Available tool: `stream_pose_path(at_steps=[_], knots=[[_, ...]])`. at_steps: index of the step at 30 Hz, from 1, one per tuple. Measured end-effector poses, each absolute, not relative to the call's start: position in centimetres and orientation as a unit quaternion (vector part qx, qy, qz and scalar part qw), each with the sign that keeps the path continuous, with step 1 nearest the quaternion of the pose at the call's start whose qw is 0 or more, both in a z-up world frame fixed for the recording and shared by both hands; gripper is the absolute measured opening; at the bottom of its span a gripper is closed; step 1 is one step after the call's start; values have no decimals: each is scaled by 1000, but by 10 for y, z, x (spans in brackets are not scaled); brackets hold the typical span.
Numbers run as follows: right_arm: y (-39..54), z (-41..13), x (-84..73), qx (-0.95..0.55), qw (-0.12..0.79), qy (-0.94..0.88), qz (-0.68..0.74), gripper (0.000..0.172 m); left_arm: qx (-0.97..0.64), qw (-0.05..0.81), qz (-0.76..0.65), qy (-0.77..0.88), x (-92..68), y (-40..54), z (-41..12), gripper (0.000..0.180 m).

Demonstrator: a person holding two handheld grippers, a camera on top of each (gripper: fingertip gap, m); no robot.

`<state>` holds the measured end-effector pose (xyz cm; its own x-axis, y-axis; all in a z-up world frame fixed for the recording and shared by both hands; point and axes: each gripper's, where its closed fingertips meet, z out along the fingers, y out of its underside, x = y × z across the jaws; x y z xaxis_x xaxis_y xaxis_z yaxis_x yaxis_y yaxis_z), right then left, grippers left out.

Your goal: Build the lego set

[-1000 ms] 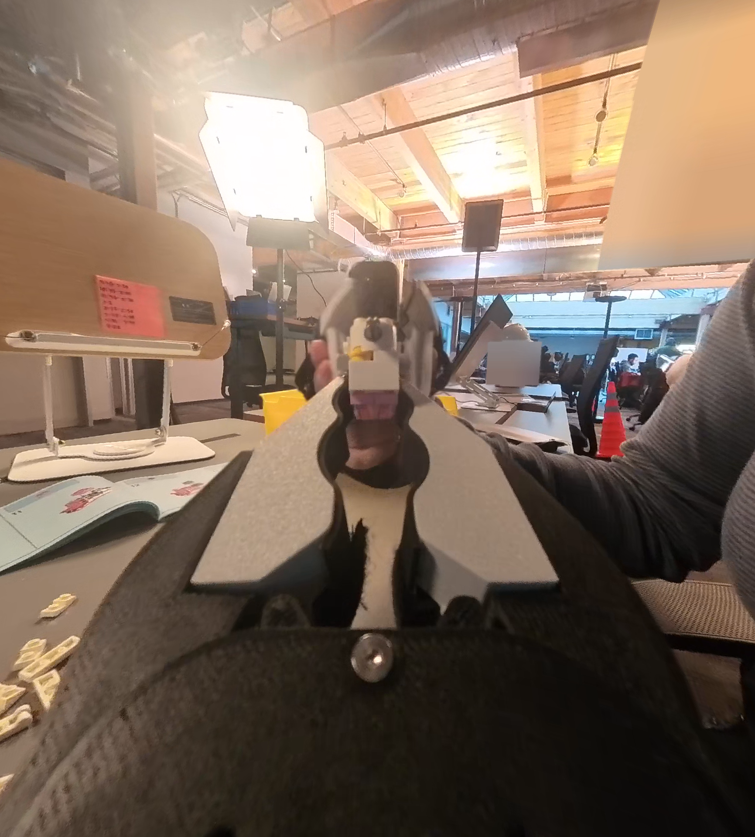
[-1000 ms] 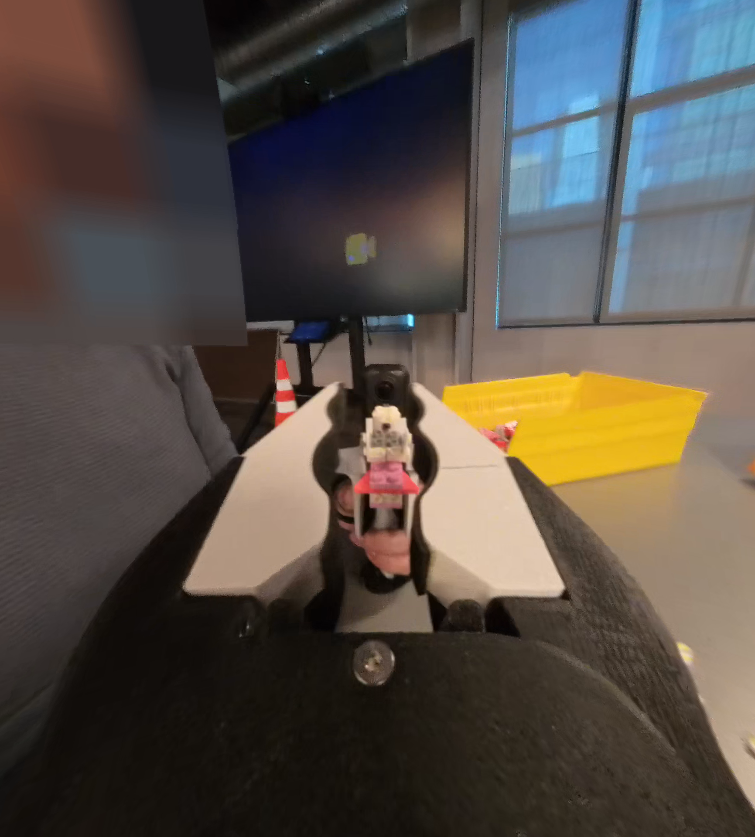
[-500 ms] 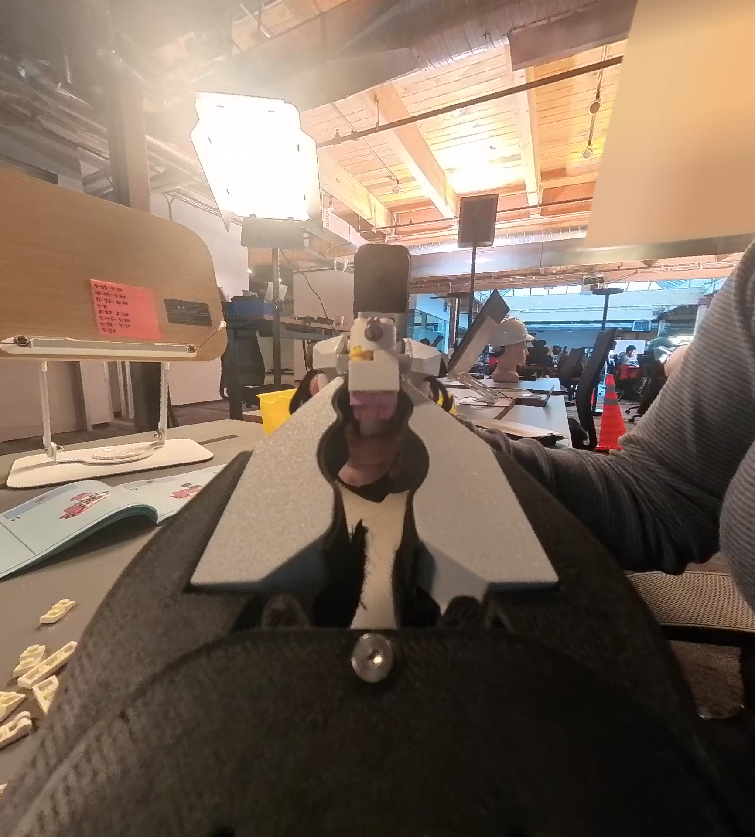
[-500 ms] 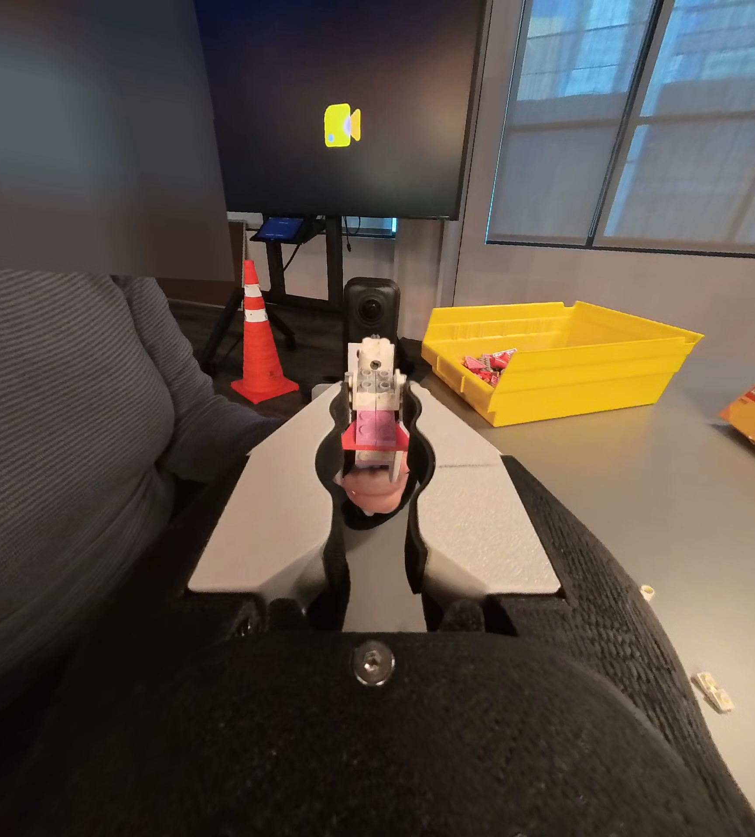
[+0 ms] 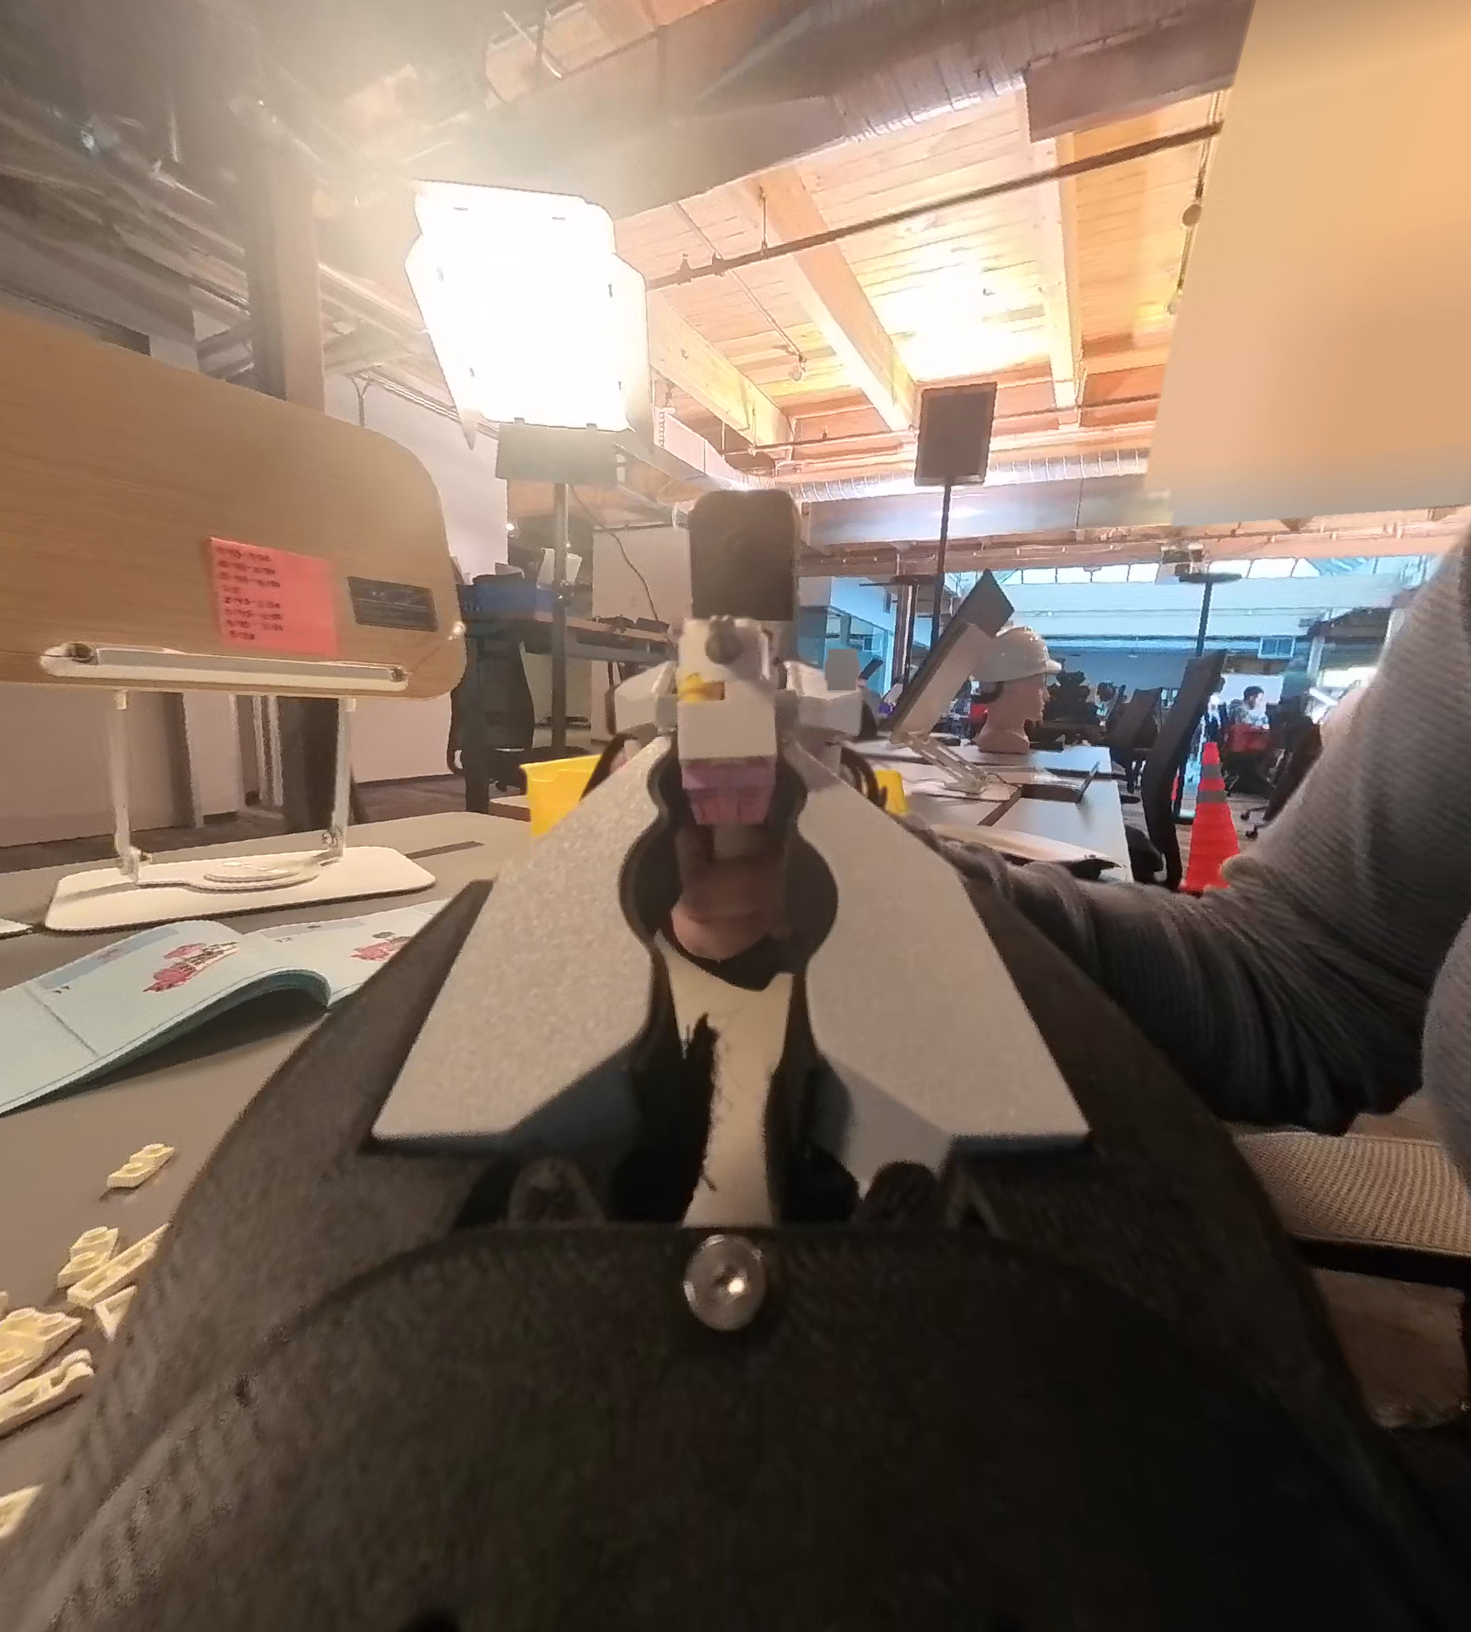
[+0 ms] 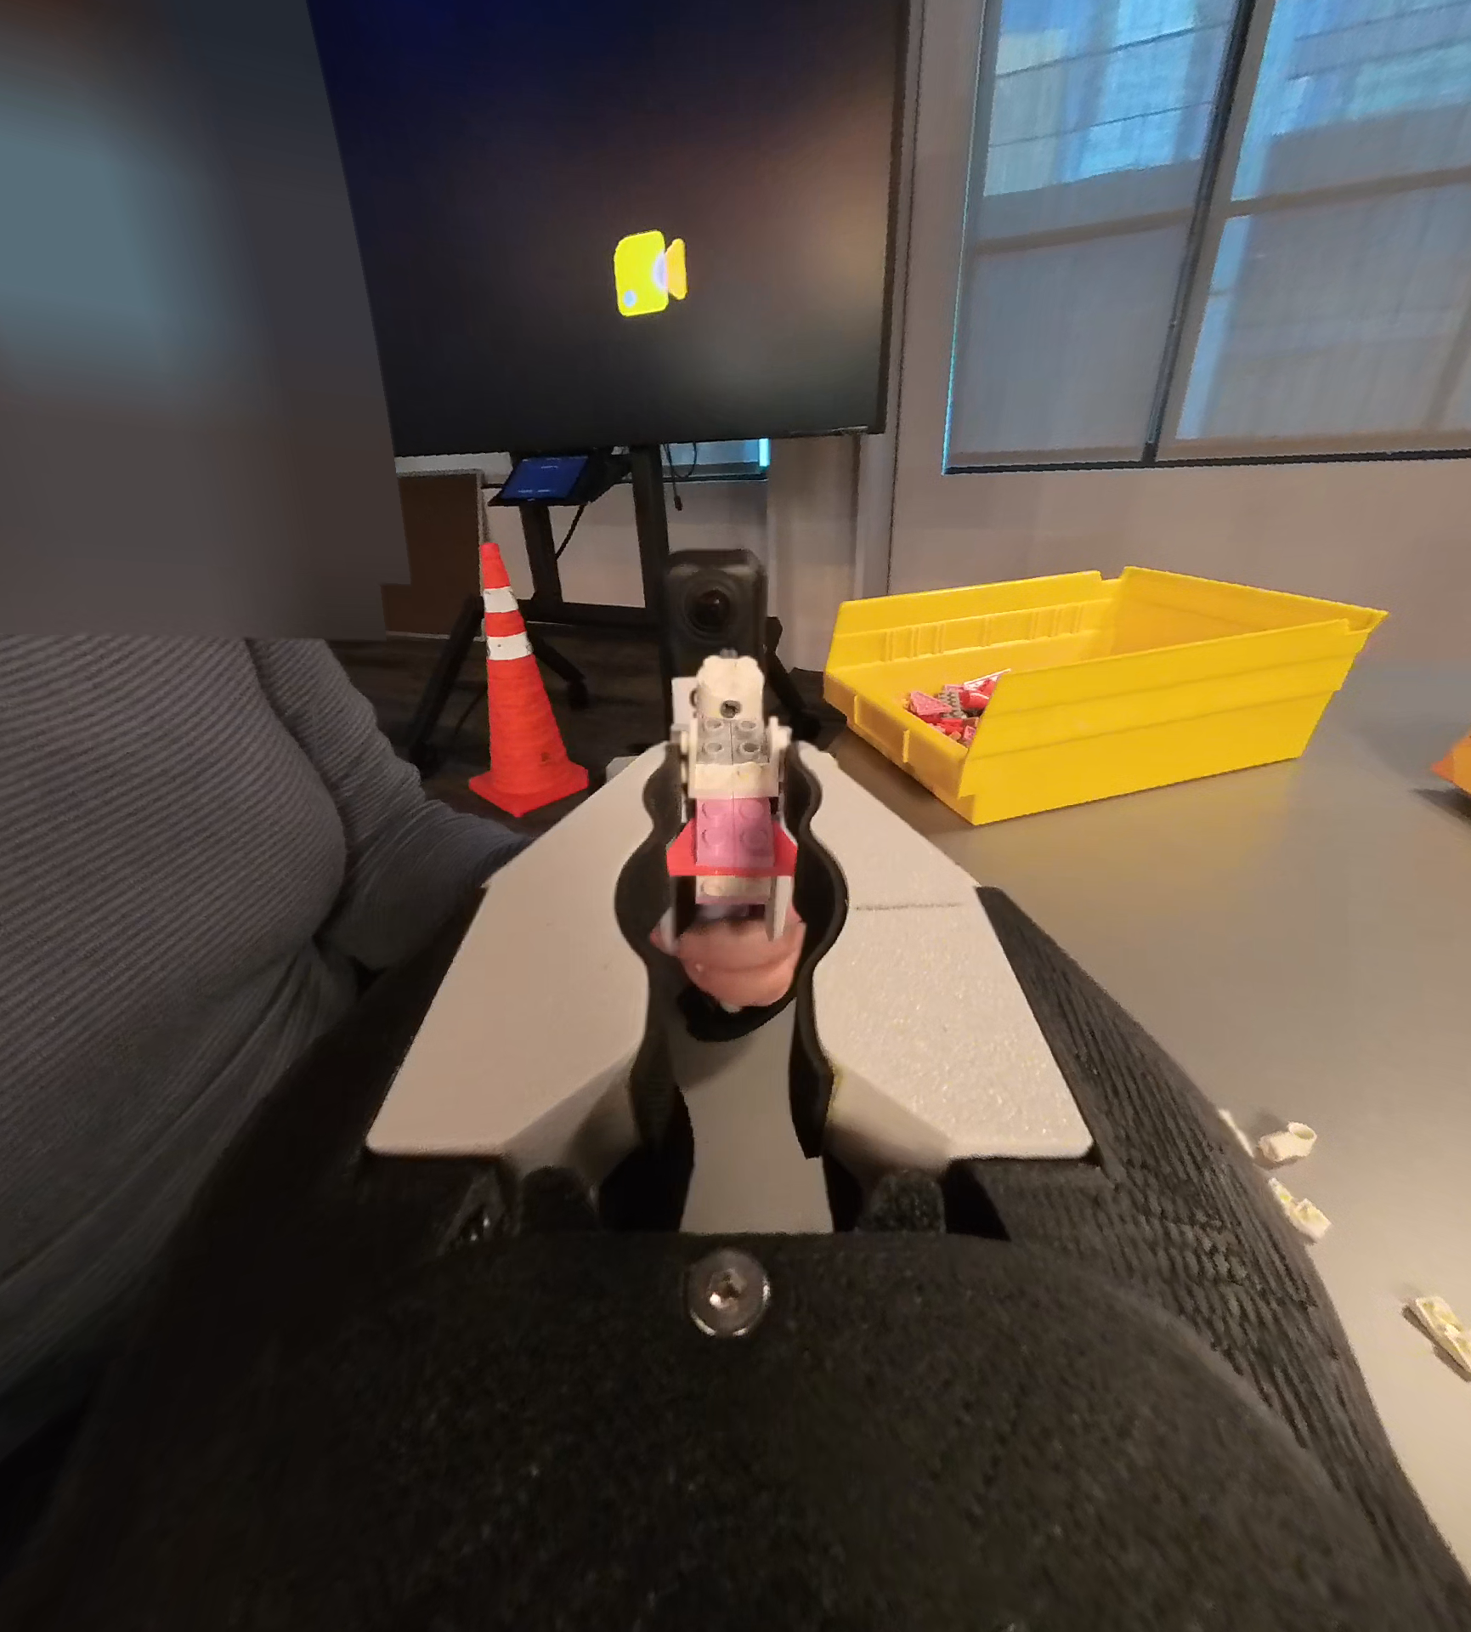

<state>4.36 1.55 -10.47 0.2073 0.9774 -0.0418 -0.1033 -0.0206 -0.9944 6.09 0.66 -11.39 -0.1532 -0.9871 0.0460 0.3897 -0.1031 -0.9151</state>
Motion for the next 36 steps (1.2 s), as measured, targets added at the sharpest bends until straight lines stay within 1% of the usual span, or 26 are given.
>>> stream_pose_path(at_steps=[1, 3, 4, 5, 7, 8, 10, 13, 16, 20, 36], knots=[[21, -102, 45, -539, 579, -399, 464, 22, -372, 535, -648, 395, 60, 9, -112, 16], [32, -92, 59, -550, 594, -355, 467, 62, -386, 556, -634, 375, 57, 20, -112, 16], [34, -91, 69, -557, 589, -342, 474, 67, -392, 564, -630, 361, 54, 26, -111, 16], [36, -99, 78, -577, 579, -344, 462, 66, -399, 576, -626, 342, 50, 33, -109, 16], [38, -133, 89, -640, 535, -371, 409, 40, -410, 591, -619, 316, 44, 44, -108, 16], [39, -153, 91, -672, 503, -386, 381, 33, -413, 594, -618, 309, 43, 47, -108, 16], [38, -189, 93, -721, 442, -410, 341, 27, -420, 605, -605, 302, 41, 51, -108, 16], [35, -219, 87, -754, 376, -425, 332, 20, -423, 610, -603, 290, 38, 55, -108, 16], [33, -234, 88, -774, 341, -429, 317, 19, -429, 608, -607, 279, 36, 60, -108, 16], [38, -241, 96, -785, 344, -447, 256, 21, -431, 601, -610, 285, 39, 58, -110, 16], [12, -254, 77, -774, 272, -471, 325, 10, -431, 583, -622, 297, 43, 54, -112, 16]])
